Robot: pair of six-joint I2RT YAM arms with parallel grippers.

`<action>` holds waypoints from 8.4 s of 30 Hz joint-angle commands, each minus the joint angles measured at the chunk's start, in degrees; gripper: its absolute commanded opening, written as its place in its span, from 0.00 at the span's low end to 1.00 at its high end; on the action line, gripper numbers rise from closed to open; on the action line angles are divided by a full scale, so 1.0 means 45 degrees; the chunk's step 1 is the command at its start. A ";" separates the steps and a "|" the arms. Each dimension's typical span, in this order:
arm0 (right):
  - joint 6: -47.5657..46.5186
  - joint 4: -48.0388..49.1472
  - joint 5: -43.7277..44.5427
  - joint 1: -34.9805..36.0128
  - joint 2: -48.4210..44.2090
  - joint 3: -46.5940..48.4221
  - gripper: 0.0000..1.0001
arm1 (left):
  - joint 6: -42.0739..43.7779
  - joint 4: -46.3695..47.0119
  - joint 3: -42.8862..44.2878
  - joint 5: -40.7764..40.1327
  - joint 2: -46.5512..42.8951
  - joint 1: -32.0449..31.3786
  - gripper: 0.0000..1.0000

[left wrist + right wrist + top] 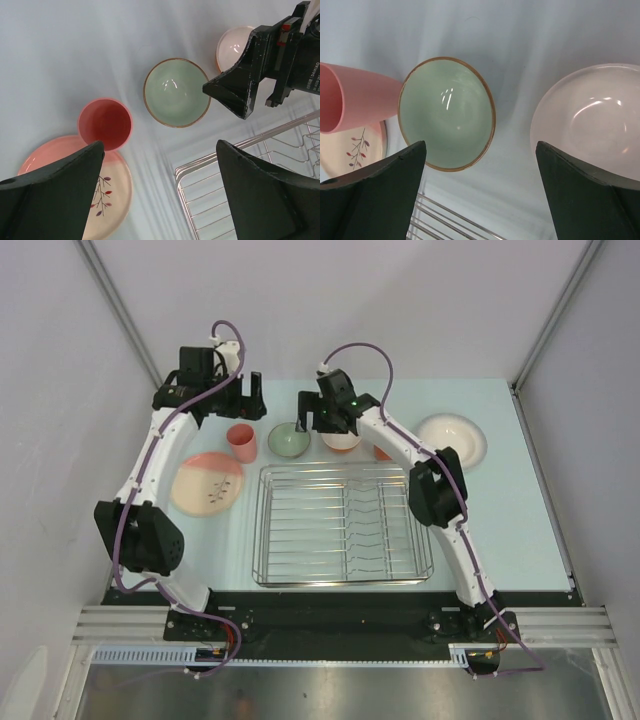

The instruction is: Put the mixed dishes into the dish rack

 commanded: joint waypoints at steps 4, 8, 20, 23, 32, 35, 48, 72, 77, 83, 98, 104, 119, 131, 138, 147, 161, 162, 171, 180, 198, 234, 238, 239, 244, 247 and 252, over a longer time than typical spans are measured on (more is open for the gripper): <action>0.0135 0.0765 -0.0323 -0.0132 0.0211 0.0031 0.94 | 0.0013 0.0149 -0.0200 0.0526 -0.0486 0.0125 1.00; 0.0291 0.1369 -0.0673 -0.0152 0.0504 0.0030 0.91 | 0.0013 0.0227 -0.0512 0.0546 -0.0622 0.0145 1.00; 0.0428 0.1566 -0.0986 0.0102 0.1773 0.0655 0.85 | 0.0033 0.0540 -0.1079 0.0839 -0.0837 0.0282 1.00; 0.0409 0.1586 -0.1084 0.0160 0.1930 0.0734 0.84 | 0.0014 0.0618 -0.1255 0.0936 -0.0818 0.0340 0.99; 0.0136 0.1353 -0.0811 0.0200 0.1502 0.0773 0.85 | 0.0033 0.0735 -0.1626 0.1112 -0.0818 0.0496 1.00; 0.0155 0.1215 -0.0674 -0.0014 0.1053 0.0267 0.87 | 0.0033 0.0754 -0.1665 0.1229 -0.0799 0.0516 1.00; -0.0079 0.1488 -0.0693 -0.0718 -0.0725 -0.1590 0.89 | -0.0084 0.0794 -0.1802 0.1718 -0.0799 0.0535 1.00; -0.0216 0.0747 -0.0849 0.0532 0.0328 0.0206 0.88 | 0.0052 0.0891 -0.2017 0.1796 -0.0955 0.0575 1.00; -0.0177 0.0610 -0.0792 0.0532 0.0485 0.0207 0.87 | 0.0014 0.0891 -0.2017 0.1913 -0.0916 0.0672 1.00; -0.0060 0.0629 -0.0771 0.0532 0.0485 -0.0204 0.87 | -0.0026 0.0970 -0.2017 0.2011 -0.0818 0.0672 1.00; 0.0194 0.0862 -0.0694 0.0493 0.2204 0.0949 0.81 | 0.0072 0.0930 -0.2349 0.2069 -0.1052 0.0809 1.00; 0.0253 0.1195 -0.0596 0.0473 0.2380 0.0968 0.67 | 0.0092 0.0911 -0.2446 0.2147 -0.1033 0.0867 1.00; -0.0196 0.1137 -0.0343 0.0629 0.2068 0.0910 0.00 | 0.0150 0.1028 -0.2583 0.2323 -0.0994 0.1043 1.00; -0.2637 -0.0111 0.3366 0.1508 -0.2207 -0.0360 0.00 | 0.0033 0.1087 -0.2349 0.2519 -0.0818 0.1121 0.99; -0.3224 -0.1148 0.9622 0.2542 -0.5292 -0.1919 0.00 | 0.0033 0.1126 -0.2173 0.2636 -0.0701 0.1258 0.99; 0.2068 -0.8235 1.6040 0.3402 -0.7386 -0.4754 0.00 | 0.0014 0.1184 -0.2037 0.2831 -0.0545 0.1336 0.99; 0.6738 -1.2301 1.3721 0.2797 -0.8674 -0.8836 0.00 | -0.0143 0.1302 -0.1958 0.3124 -0.0330 0.1336 0.99; 0.6679 -1.2301 1.3682 0.2739 -0.8733 -0.8991 0.00 | -0.0143 0.1302 -0.1919 0.3124 -0.0272 0.1336 0.99; 0.5566 -1.2301 1.3135 0.2465 -0.8988 -1.0027 0.00 | -0.0143 0.1262 -0.1626 0.3397 0.0198 0.1336 0.99; 0.5311 -1.2281 1.3213 0.3167 -0.7585 -1.0243 0.00 | -0.0143 0.1438 -0.1939 0.3437 0.0042 0.1336 0.99; 0.4785 -1.2165 1.3017 0.4184 -0.8186 -0.7005 0.97 | -0.0162 0.1438 -0.1978 0.3476 -0.0095 0.1336 0.99; 0.3631 -0.5348 0.7021 -0.0171 0.0661 0.1848 0.84 | -0.0143 0.1262 -0.1919 0.3398 -0.0056 0.1375 0.99; 0.3924 -0.5231 0.6632 -0.0288 0.0895 0.1496 0.82 | -0.0162 0.1282 -0.1958 0.3378 -0.0056 0.1375 0.99; 0.4021 -0.5250 0.6611 -0.0347 0.1031 0.1418 0.81 | -0.0143 0.1263 -0.1958 0.3359 -0.0056 0.1375 0.99; 0.4061 -0.4919 0.6474 -0.0347 0.1402 0.1378 0.77 | -0.0143 0.1224 -0.1997 0.3261 -0.0095 0.1375 0.99; 0.4100 -0.4743 0.6513 -0.0328 0.1598 0.1359 0.75 | -0.0162 0.1184 -0.1997 0.3202 -0.0095 0.1375 0.99; 0.4081 -0.4469 0.6592 -0.0328 0.1988 0.1417 0.64 | -0.0123 0.1126 -0.1997 0.3163 -0.0076 0.1375 0.99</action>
